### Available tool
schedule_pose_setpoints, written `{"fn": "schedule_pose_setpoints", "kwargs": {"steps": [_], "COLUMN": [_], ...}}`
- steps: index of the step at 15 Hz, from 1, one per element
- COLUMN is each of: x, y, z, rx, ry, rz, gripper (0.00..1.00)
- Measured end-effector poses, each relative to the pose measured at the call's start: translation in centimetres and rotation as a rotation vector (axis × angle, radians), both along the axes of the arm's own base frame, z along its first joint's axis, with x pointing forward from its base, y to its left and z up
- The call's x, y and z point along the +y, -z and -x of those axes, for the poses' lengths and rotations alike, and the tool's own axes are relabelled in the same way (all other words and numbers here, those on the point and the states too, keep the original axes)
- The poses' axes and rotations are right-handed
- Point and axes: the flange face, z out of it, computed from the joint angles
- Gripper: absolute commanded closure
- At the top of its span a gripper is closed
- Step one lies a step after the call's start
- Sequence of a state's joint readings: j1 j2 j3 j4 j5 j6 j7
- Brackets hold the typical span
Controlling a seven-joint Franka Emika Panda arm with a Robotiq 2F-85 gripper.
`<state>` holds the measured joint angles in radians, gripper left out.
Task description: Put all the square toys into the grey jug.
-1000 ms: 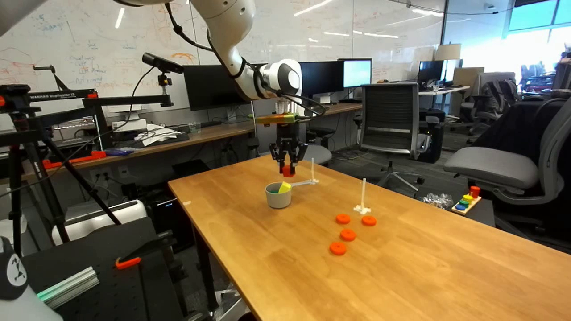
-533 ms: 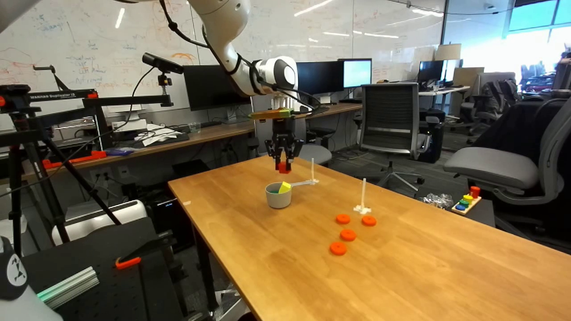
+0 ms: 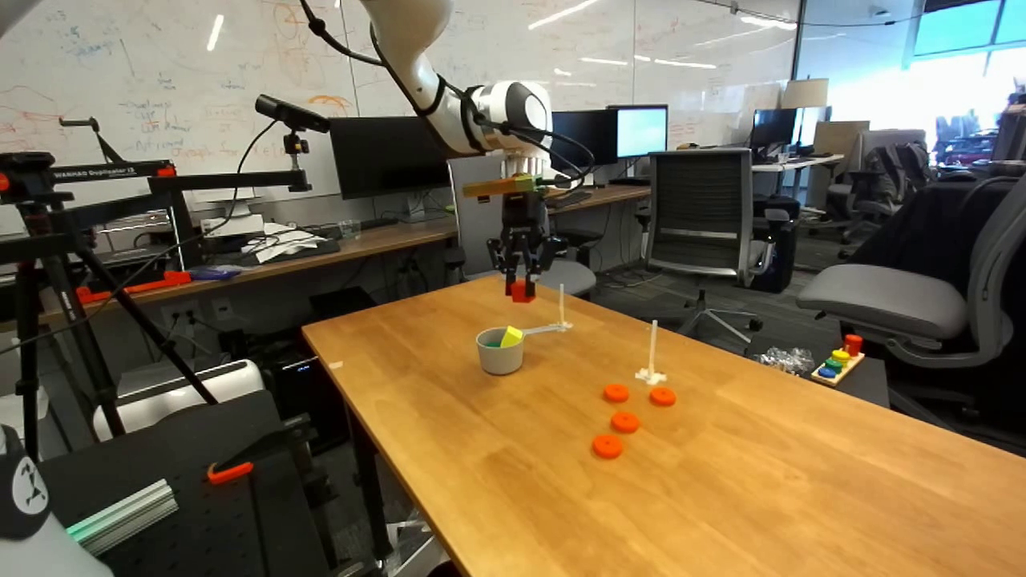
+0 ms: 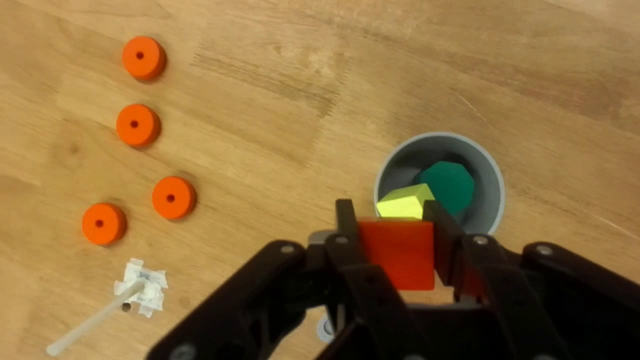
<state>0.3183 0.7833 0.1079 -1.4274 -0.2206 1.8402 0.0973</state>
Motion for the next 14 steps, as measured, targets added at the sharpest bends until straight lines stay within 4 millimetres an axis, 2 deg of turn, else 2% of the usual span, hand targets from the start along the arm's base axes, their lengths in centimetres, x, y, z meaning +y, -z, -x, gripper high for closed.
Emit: {"fn": "schedule_pose_setpoints", "kwargs": {"steps": [2, 4, 6, 10, 12, 14], "x": [-0.1, 0.6, 2.3, 7.0, 8.4, 9.0], "y": [0.8, 2.5, 4.9, 9.9, 11.3, 11.8], "z": [0.7, 2.2, 4.3, 9.3, 10.7, 11.3], "rx": [0.031, 0.071, 0.122, 0.215, 0.237, 0.244], "ry": [-0.008, -0.028, -0.062, -0.139, -0.166, -0.178], "rz": [0.010, 0.018, 0.023, 0.032, 0.039, 0.043], "gripper": [0.87, 0.87, 0.87, 0.87, 0.87, 0.87]}}
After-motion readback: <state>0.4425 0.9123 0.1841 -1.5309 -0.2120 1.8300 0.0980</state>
